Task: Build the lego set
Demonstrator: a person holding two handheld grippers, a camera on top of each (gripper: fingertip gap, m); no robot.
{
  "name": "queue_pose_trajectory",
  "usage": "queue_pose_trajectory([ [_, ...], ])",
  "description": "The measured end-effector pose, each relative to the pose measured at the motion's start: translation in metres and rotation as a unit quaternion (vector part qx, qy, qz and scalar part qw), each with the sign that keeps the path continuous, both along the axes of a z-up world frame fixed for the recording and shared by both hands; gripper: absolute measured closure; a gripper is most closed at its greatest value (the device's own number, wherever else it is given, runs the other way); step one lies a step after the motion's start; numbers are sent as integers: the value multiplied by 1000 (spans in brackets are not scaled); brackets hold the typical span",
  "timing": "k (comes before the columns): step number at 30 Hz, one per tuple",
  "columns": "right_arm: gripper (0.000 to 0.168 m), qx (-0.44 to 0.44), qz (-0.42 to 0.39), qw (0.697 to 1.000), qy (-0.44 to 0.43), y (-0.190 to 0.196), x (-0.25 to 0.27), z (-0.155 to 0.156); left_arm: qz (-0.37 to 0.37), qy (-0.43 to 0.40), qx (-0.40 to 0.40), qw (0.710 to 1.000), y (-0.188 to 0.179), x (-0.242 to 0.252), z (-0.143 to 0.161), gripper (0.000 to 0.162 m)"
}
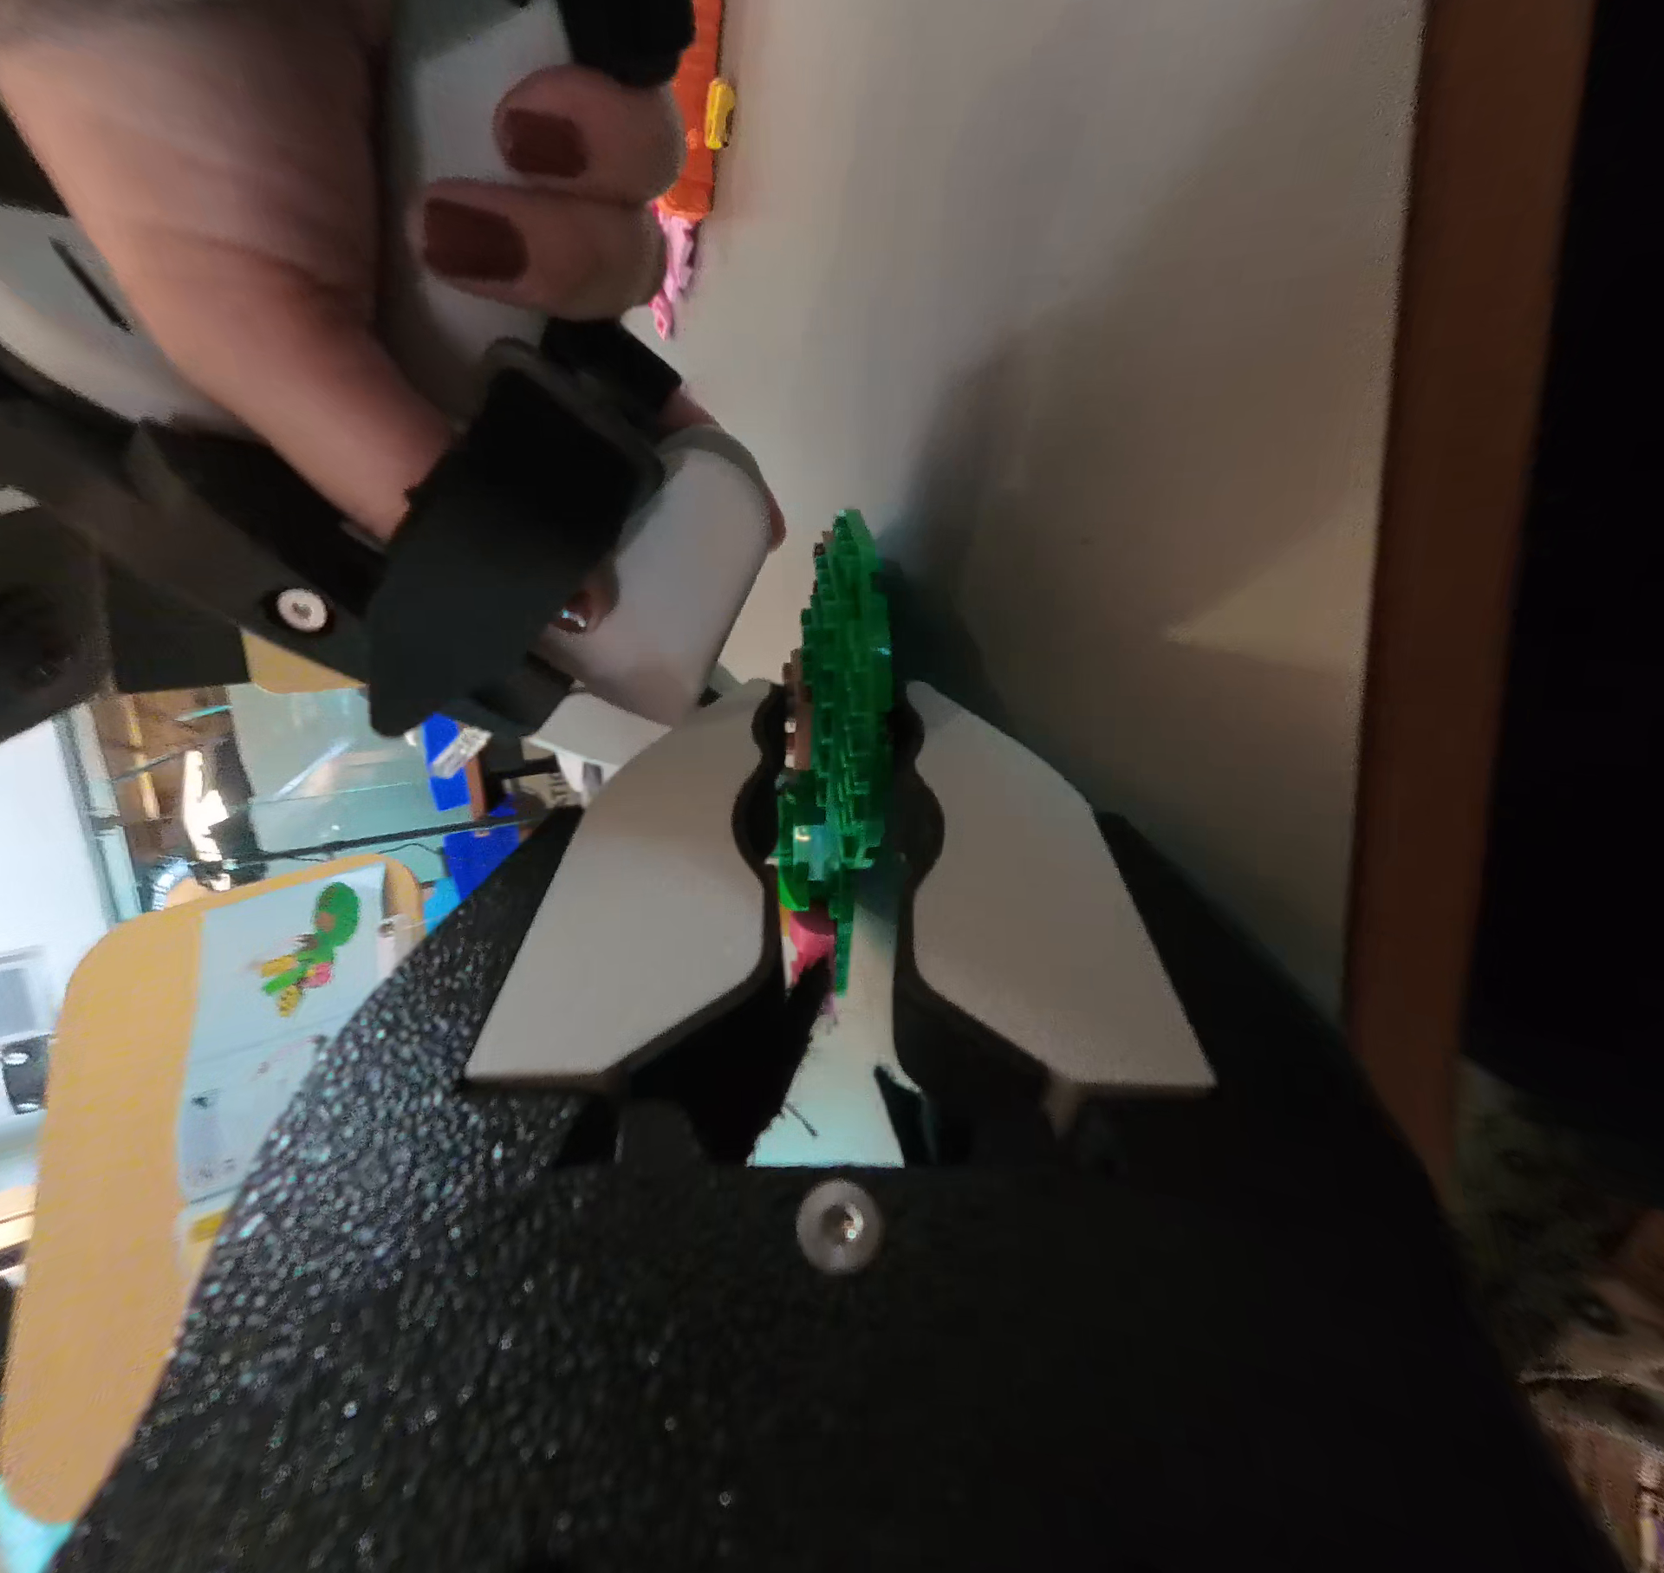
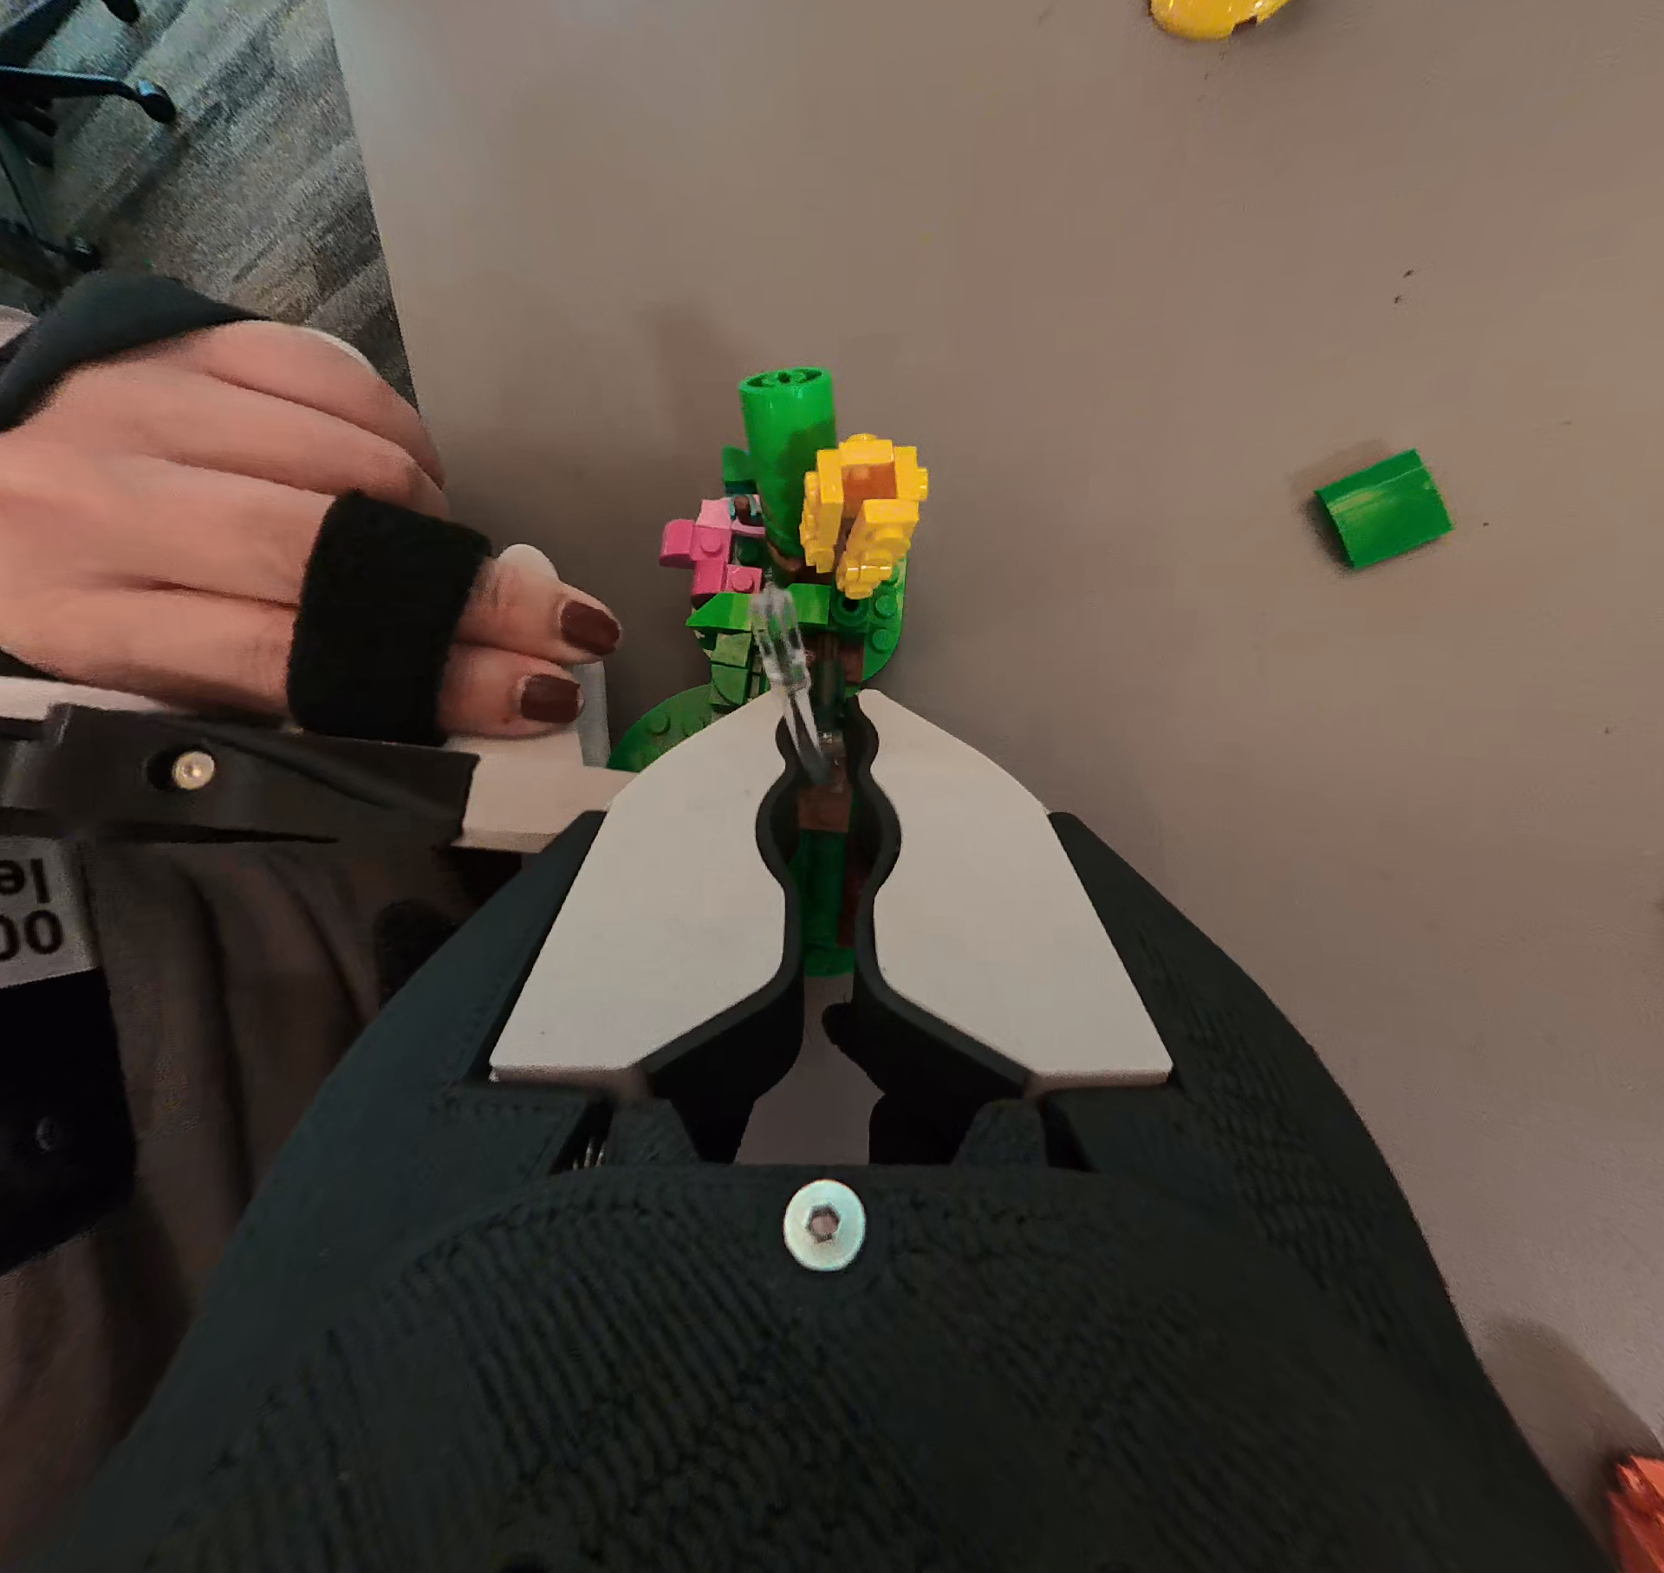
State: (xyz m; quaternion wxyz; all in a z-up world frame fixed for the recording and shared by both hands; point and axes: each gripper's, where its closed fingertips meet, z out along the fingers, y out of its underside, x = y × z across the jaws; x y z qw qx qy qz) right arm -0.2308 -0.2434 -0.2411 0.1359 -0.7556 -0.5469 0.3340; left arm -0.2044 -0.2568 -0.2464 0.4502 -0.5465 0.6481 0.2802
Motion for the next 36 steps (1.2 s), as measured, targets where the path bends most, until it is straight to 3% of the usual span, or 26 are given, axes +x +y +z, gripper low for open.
queue_pose_trajectory([
  [5, 163, -9, -2, 1000, 22, 2, 0, 0, -10, -40, -15, 999, -18, -6, 6, 130],
  [10, 163, -4, 13, 999, 42, 2, 0, 0, -6, -168, -93, 981, -41, -41, 26, 160],
  [13, 163, -7, 24, 998, 61, 1, 0, 1, 24, -298, -162, 941, -31, -71, 35, 157],
  [17, 163, -22, 34, 995, 90, 0, 1, 2, 14, -411, -287, 865, -24, -75, 40, 128],
  [25, 163, 2, 65, 992, 106, -3, 3, 2, -5, -393, -393, 831, -8, -62, 16, 125],
  [36, 163, 25, 92, 989, 115, -6, 5, 1, -47, -393, -457, 797, -3, -49, 9, 141],
])
